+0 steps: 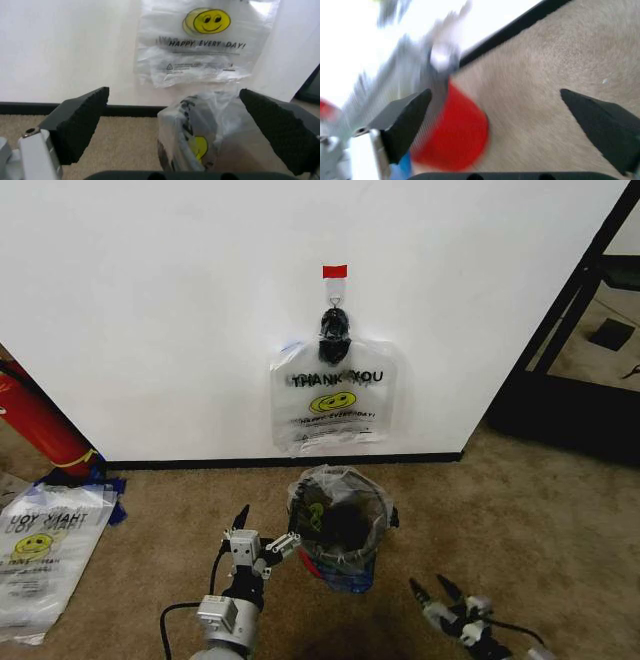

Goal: Pick up the garbage bag from the wall and place it over the trash bin.

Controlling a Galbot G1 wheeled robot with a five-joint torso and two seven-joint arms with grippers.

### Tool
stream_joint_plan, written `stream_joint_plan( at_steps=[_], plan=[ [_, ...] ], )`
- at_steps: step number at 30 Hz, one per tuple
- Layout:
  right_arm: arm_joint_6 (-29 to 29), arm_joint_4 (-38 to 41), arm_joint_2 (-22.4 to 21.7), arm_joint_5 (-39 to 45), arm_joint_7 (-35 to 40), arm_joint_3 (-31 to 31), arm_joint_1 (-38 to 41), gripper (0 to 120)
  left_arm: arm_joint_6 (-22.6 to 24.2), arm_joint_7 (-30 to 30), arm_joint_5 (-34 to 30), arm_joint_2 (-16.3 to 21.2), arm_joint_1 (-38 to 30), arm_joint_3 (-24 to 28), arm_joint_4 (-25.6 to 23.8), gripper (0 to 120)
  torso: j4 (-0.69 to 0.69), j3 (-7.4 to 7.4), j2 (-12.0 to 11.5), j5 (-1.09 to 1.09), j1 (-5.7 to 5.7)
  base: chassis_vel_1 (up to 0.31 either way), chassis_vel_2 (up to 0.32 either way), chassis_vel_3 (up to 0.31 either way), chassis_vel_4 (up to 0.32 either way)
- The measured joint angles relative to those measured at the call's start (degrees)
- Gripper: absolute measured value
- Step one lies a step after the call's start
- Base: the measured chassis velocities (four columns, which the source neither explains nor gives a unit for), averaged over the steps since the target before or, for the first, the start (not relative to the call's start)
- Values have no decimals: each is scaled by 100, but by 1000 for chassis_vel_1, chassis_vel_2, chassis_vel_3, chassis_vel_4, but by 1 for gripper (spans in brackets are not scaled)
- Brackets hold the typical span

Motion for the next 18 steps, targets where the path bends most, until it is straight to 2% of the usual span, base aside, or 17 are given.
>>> stream_joint_plan(
  at_steps=[1,3,4,6,8,10,13,16,18],
  plan=[
    [0,0,0,0,0,0,0,97,0,0,0,0,0,0,0,100,0,0,0,0,0,0,0,0,0],
    [-514,-219,78,967,-244,143,320,98,-1,0,0,0,0,-6,32,100,0,0,0,0,0,0,0,0,0],
    [-696,-391,147,1407,-380,169,552,95,3,-1,0,-5,-10,-5,52,100,0,0,0,0,0,0,0,0,0],
    [-886,-648,303,1774,-537,134,905,91,28,-4,5,-24,-26,-5,67,100,1,0,0,0,0,0,0,0,0],
    [-913,-701,341,1801,-565,110,974,91,38,-4,5,-30,-27,-11,67,100,1,0,0,0,0,0,0,0,0],
    [-1020,-894,510,1760,-674,-29,1205,98,66,-6,6,-43,-9,-75,67,100,0,0,0,1,0,0,0,0,0],
    [-1041,-1114,677,1493,-778,-259,1412,100,76,-7,6,-42,48,-184,60,100,0,0,0,0,0,0,0,0,0],
    [-1034,-1226,739,1394,-785,-345,1506,99,78,-8,6,-42,76,-227,56,100,0,0,0,0,0,0,0,0,0],
    [-1018,-1464,860,1282,-774,-435,1722,94,87,-8,6,-61,93,-254,55,100,0,0,0,-1,0,0,0,0,0]
  ],
)
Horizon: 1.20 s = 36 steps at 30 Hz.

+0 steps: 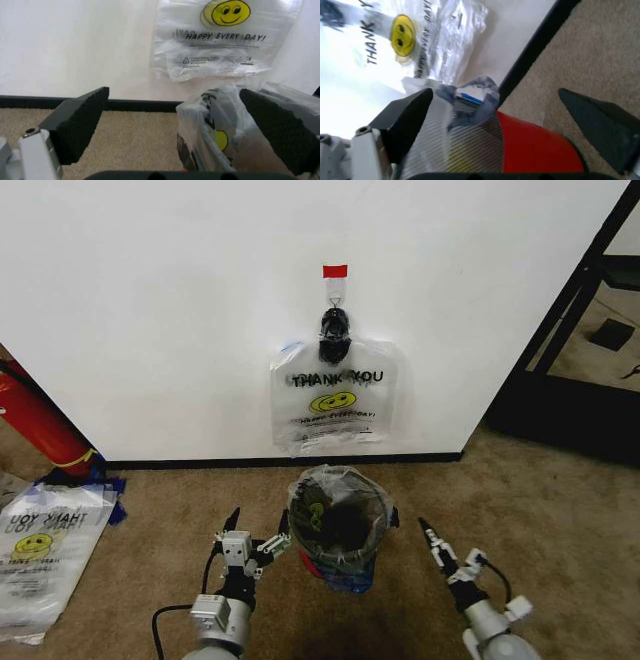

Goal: Pick up the garbage bag from the wall and place it over the trash bin.

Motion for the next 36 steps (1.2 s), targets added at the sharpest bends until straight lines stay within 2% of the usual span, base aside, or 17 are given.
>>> stream_joint_plan(
  at_steps=[4,8,9,10,13,14,15,16,18,22,25,28,36],
  plan=[
    [5,-117,77,-38,27,-13,109,93,11,0,0,-20,3,0,0,100,0,0,0,0,0,0,0,0,0],
    [14,-257,249,-43,92,-14,280,71,28,0,10,-57,16,7,-1,100,1,0,0,0,0,0,0,0,0],
    [14,-259,255,-43,92,-14,281,71,29,0,11,-58,20,7,-1,100,1,0,0,0,0,0,0,0,0],
    [15,-263,272,-44,87,-24,280,63,30,-1,16,-62,45,8,-9,100,0,0,0,-1,0,0,0,0,0],
    [16,-264,278,-52,79,-35,277,61,30,-1,21,-62,59,9,-14,100,-1,0,0,-1,0,0,0,0,0],
    [22,-272,294,-82,70,-53,277,51,30,-1,30,-63,83,9,-20,100,-1,0,0,-1,-1,0,0,0,0],
    [24,-277,302,-94,68,-59,278,49,30,-1,33,-64,90,9,-20,100,-1,0,0,-1,0,0,0,0,0],
    [30,-289,347,-122,64,-72,305,41,30,-1,39,-67,106,9,-27,100,0,0,0,0,0,0,0,0,0],
    [31,-289,365,-134,62,-75,320,40,30,-2,41,-69,110,9,-33,100,0,0,0,-1,-1,0,0,0,0],
    [44,-281,467,-248,58,-115,371,20,29,-2,42,-61,130,-10,-85,100,0,0,0,0,0,0,0,0,0],
    [48,-259,483,-283,58,-121,368,14,26,-2,42,-60,135,-12,-95,100,0,0,0,-1,-1,0,0,0,0],
    [61,-193,493,-352,58,-136,329,1,20,-4,41,-58,130,-6,-104,100,0,0,0,0,-1,0,0,0,0],
    [136,-129,491,-436,57,-122,243,0,7,-8,39,-66,130,35,-110,100,0,0,0,0,0,0,0,0,0]
  ],
)
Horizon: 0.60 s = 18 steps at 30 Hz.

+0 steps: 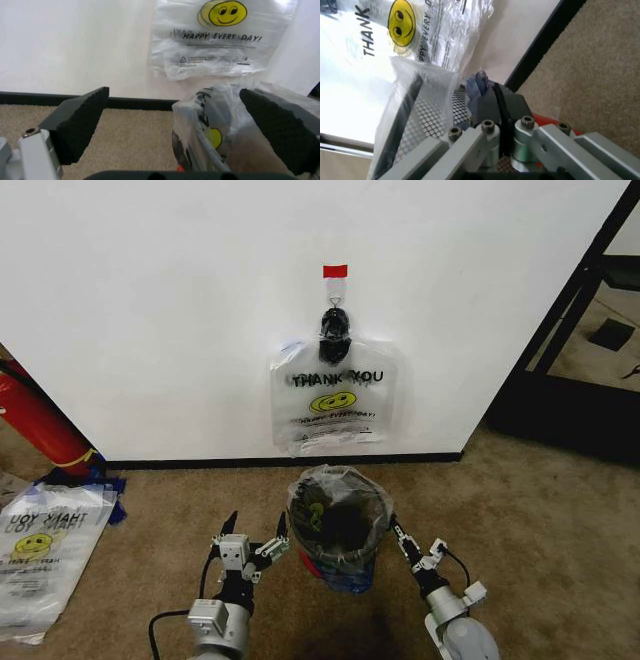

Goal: Pick up the garbage bag from the wall and place it over the trash bin.

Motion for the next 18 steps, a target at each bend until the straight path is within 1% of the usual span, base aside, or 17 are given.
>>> stream_joint_plan(
  at_steps=[4,10,13,18],
  plan=[
    [74,-113,-43,-82,42,31,-2,0,-3,-1,-1,1,5,8,-8,100,0,0,0,0,0,0,0,0,0],
    [224,-484,-92,-351,141,77,37,0,-6,-1,-4,-1,9,27,-22,100,0,0,0,1,0,0,0,0,0],
    [258,-466,-92,-364,226,88,23,0,-6,-1,-6,-1,11,28,-34,100,1,0,0,1,0,0,0,0,0],
    [251,-178,-123,-252,231,122,-140,0,-6,-1,-8,-6,25,28,-54,100,1,0,0,0,0,0,0,0,0]
  ],
)
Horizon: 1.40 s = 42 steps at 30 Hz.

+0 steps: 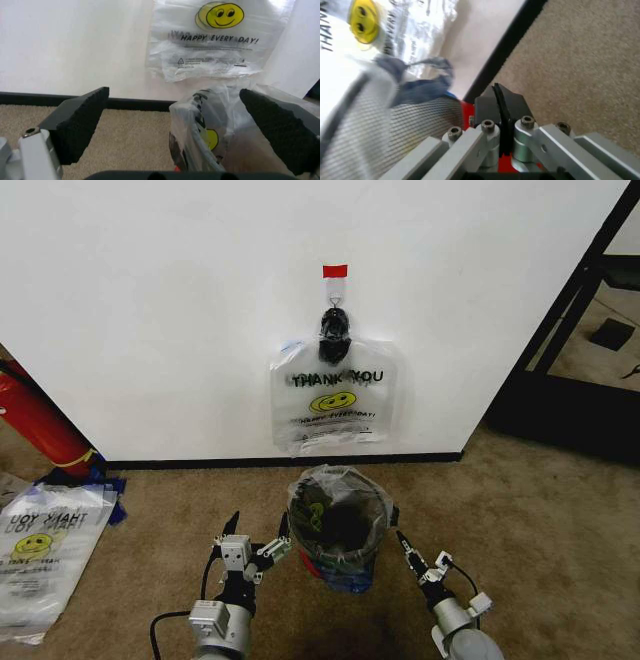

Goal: Pick up the garbage bag from the wall and place it over the trash bin.

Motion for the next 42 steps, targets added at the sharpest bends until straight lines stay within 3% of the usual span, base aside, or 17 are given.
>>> stream_joint_plan(
  at_steps=[7,13,16,18,21,23,30,42],
  plan=[
    [-90,353,-57,69,-299,-6,-332,19,-1,0,-2,-10,-30,30,24,100,-2,0,0,0,0,0,0,0,0],
    [-127,670,108,294,-359,-38,-407,46,-1,0,-2,-11,-18,30,35,100,-1,0,0,0,0,0,0,0,0],
    [-126,689,116,284,-374,-47,-400,53,-2,0,-2,-9,-11,17,45,100,-1,0,0,0,0,0,0,0,0],
    [-123,677,116,257,-376,-60,-368,53,-4,0,-3,-8,-12,12,58,100,-2,0,0,0,0,0,0,0,0],
    [-117,563,116,207,-376,-84,-254,37,-5,0,-4,-12,-35,24,83,100,-1,0,0,0,0,0,0,0,0],
    [-115,527,125,200,-375,-91,-206,34,-5,0,-4,-13,-41,37,90,100,-1,0,0,0,0,0,0,0,0],
    [-110,344,156,146,-339,-118,59,5,2,1,-5,-6,-46,48,106,100,-1,0,0,0,1,0,0,0,0],
    [-49,328,119,54,-366,-100,-20,0,4,3,-10,-34,-61,88,138,100,0,0,0,0,1,0,0,0,0]
  ],
)
